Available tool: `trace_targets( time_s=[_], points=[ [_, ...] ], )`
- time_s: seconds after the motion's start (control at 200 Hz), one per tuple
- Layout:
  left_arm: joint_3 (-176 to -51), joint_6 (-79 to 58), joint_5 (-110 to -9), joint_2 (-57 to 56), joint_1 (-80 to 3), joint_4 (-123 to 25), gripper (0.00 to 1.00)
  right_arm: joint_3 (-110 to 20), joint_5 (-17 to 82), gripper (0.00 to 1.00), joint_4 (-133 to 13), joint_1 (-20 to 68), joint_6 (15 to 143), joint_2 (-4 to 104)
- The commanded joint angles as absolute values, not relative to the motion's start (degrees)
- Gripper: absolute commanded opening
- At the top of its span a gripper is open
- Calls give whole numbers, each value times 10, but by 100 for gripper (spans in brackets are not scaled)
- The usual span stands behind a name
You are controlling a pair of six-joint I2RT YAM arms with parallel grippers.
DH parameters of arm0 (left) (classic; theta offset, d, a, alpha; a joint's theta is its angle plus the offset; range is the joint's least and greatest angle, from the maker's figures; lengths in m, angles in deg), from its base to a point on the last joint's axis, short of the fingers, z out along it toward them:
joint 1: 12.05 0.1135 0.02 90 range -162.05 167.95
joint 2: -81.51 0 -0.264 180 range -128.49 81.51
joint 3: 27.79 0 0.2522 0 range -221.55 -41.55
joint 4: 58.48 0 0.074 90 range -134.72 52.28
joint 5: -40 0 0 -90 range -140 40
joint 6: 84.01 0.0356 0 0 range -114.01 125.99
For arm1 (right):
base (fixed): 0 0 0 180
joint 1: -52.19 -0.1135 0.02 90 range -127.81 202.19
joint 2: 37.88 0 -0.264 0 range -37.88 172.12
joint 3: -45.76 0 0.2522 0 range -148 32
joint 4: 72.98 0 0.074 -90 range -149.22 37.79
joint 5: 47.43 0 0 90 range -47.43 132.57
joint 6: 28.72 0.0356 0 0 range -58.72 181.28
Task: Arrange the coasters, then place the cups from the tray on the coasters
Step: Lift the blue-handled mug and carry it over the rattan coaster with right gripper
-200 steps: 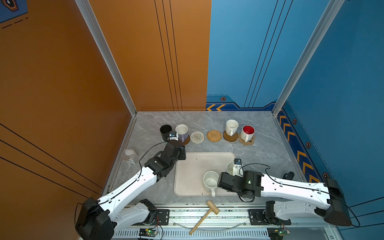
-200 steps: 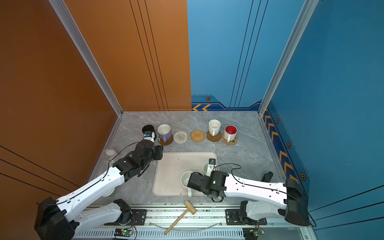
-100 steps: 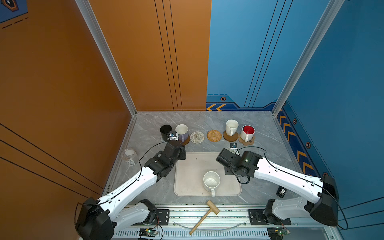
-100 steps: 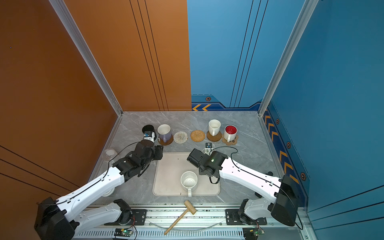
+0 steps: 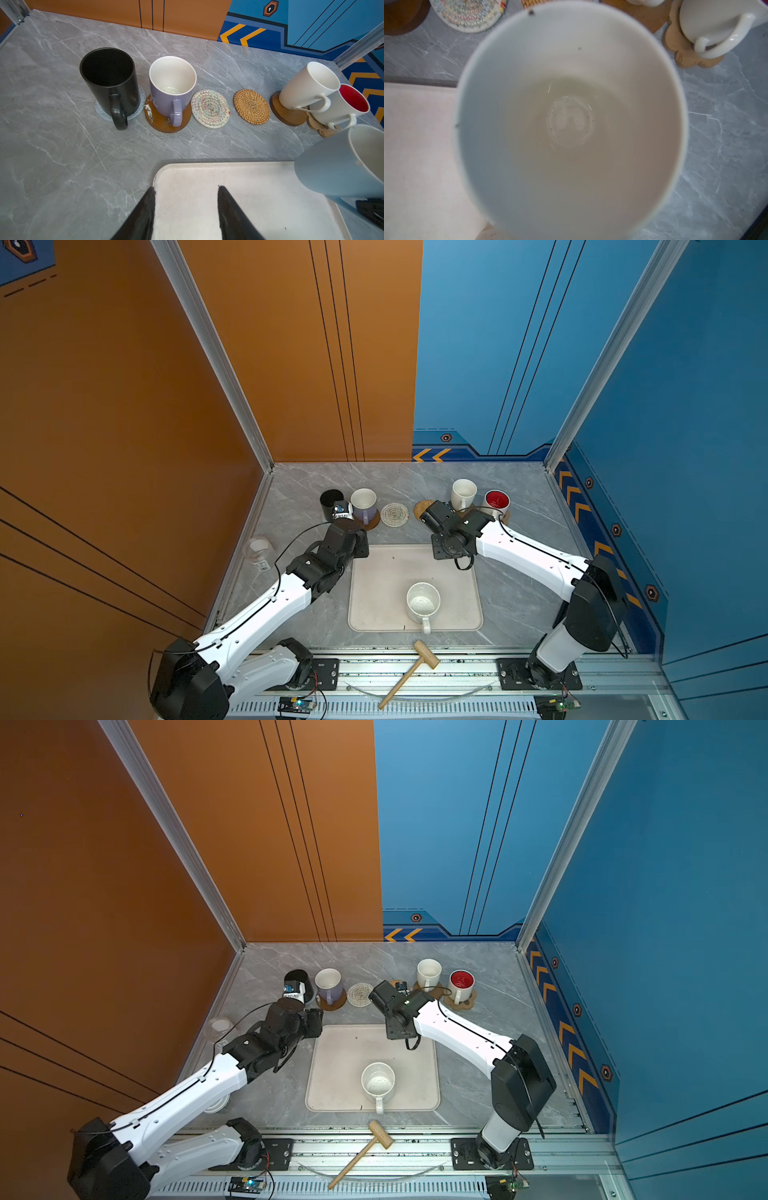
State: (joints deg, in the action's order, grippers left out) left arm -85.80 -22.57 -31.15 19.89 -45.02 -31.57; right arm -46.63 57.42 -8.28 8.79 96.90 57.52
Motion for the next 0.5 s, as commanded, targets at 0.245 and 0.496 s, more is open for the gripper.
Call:
trace_targets(
  time_s=[0.245,0.496],
  points=[
    [-867,-228,-310,209,-436,-295,50,-610,542,0,-142,149,889,690],
    [-871,-226,-307,204,-426,-296,50,-686,544,0,-159,171,863,760]
  ],
)
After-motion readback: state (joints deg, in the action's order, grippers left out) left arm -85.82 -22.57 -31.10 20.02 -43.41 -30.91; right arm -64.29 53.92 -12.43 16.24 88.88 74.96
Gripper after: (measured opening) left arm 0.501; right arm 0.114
